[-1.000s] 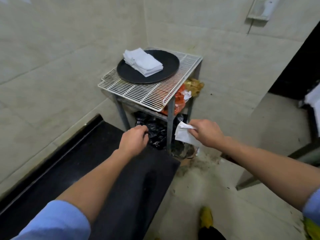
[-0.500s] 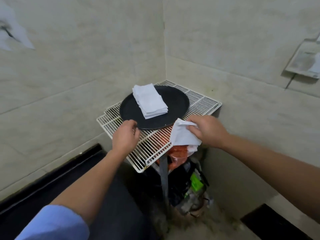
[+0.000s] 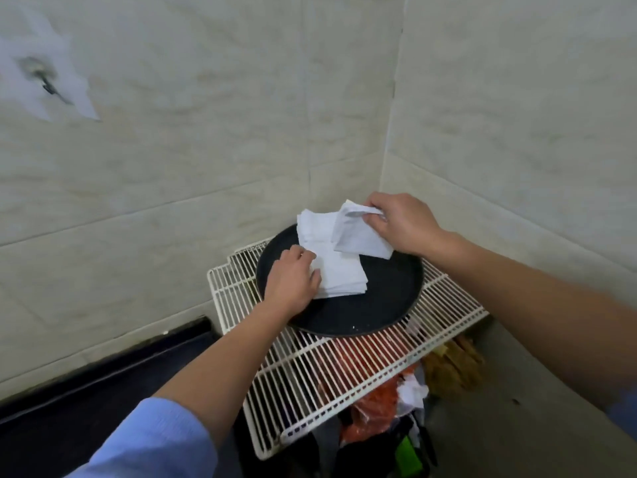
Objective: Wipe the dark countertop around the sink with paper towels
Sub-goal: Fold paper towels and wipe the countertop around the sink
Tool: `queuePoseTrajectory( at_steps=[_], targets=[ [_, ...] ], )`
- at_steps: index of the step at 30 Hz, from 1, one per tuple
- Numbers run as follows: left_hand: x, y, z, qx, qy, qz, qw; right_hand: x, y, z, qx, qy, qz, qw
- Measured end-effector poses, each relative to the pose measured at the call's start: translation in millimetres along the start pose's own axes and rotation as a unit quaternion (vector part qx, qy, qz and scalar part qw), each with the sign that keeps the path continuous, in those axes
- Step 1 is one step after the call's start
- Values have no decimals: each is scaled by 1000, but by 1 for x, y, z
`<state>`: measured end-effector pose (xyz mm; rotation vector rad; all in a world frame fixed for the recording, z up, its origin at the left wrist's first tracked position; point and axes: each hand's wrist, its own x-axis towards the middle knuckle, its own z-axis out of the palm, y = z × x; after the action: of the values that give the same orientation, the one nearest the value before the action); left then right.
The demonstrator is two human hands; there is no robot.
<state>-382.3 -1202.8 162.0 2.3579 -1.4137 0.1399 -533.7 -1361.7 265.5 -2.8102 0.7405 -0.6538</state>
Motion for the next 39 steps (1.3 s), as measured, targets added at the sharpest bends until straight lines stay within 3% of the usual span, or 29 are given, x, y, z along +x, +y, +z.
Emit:
queuePoseTrajectory(
  at_steps=[6,11,16,19,24,31,36,39],
  targets=[
    [0,-17,25,-34,-33,-30,998,65,4,19,44,-58,-34,997],
    [-8,-16,34,-59,-6,-41,997,129,6,60,51,-176,-67,981],
    [-9,-14,37,-58,8,-47,997,167,20,105,26,-224,-62,972],
    [-8,-14,38,-58,14,-40,997,168,26,127,20,-221,-50,974],
    [-8,-14,38,-74,22,-42,996,127,22,138,-42,-64,-96,992],
    [-8,-16,43,-43,44,-118,991,89,20,172,-17,-179,-95,979],
    [-3,-15,44,59,-47,-160,984,91,19,169,-13,-195,-95,976],
    [-3,-14,43,66,-52,-152,985,91,19,156,14,-208,-95,973]
  ],
)
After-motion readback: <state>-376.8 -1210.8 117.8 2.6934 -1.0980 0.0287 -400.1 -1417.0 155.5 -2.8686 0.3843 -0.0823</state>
